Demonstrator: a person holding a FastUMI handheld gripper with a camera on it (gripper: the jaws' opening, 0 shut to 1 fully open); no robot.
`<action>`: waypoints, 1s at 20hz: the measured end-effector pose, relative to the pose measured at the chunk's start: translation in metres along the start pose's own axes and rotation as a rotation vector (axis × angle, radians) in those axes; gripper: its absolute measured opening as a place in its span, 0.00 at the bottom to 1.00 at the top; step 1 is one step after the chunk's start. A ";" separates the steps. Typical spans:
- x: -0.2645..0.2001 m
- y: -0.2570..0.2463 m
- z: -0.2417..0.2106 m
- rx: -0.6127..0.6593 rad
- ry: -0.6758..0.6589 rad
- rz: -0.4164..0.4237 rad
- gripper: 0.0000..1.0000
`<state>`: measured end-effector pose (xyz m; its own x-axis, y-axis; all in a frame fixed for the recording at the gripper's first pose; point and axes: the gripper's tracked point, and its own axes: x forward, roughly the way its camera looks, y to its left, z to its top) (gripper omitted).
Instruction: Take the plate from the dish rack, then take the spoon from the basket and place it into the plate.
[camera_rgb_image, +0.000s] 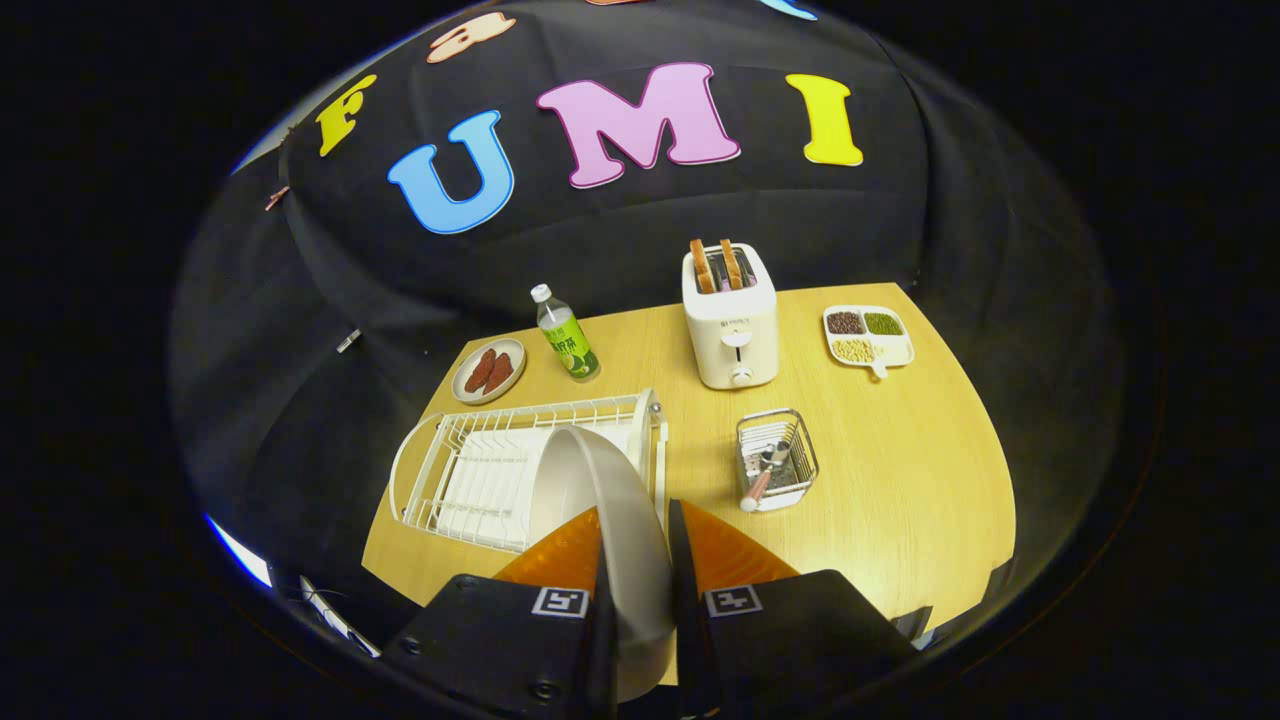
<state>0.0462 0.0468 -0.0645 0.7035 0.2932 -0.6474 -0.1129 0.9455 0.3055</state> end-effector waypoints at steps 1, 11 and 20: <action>-0.005 -0.009 -0.009 0.030 0.013 0.002 0.27; -0.011 -0.088 -0.079 0.131 0.117 -0.030 0.27; 0.050 -0.121 -0.127 0.110 0.269 0.021 0.27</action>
<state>0.0066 -0.0346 -0.2224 0.4886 0.3539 -0.7975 -0.0387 0.9219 0.3855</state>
